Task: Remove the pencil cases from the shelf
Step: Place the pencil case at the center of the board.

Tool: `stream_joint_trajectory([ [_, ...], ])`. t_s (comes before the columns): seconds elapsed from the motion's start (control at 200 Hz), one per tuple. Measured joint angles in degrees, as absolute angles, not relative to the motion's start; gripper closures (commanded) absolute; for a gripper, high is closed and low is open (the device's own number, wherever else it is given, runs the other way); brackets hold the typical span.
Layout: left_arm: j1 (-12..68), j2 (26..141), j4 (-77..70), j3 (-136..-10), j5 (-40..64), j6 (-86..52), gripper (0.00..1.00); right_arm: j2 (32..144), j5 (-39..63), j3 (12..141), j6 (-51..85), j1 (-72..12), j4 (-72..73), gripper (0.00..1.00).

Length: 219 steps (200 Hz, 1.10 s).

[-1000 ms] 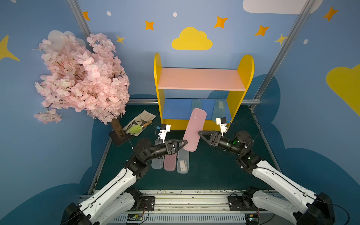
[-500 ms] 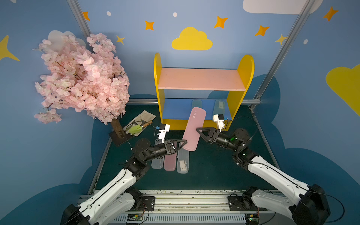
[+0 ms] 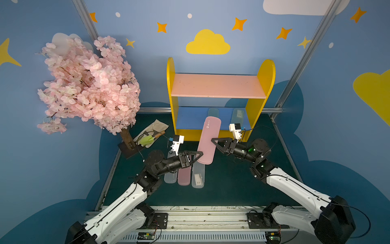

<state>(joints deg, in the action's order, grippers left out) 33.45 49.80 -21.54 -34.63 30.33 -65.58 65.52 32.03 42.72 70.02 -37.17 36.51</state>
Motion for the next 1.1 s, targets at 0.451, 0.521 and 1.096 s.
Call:
stream_joint_trajectory([
  [0.451,33.5,42.1,-3.3,-33.8,15.2,-60.7,0.00,59.7,26.7,35.6,57.8,-36.5,17.5,0.81],
  [0.521,33.5,40.6,-1.2,-33.3,13.0,-59.9,0.00,58.3,25.3,34.0,55.5,-36.4,13.8,0.80],
  [1.096,33.5,38.7,2.9,-30.0,6.8,-58.4,0.00,69.3,26.2,28.1,50.5,-34.7,8.3,0.81],
])
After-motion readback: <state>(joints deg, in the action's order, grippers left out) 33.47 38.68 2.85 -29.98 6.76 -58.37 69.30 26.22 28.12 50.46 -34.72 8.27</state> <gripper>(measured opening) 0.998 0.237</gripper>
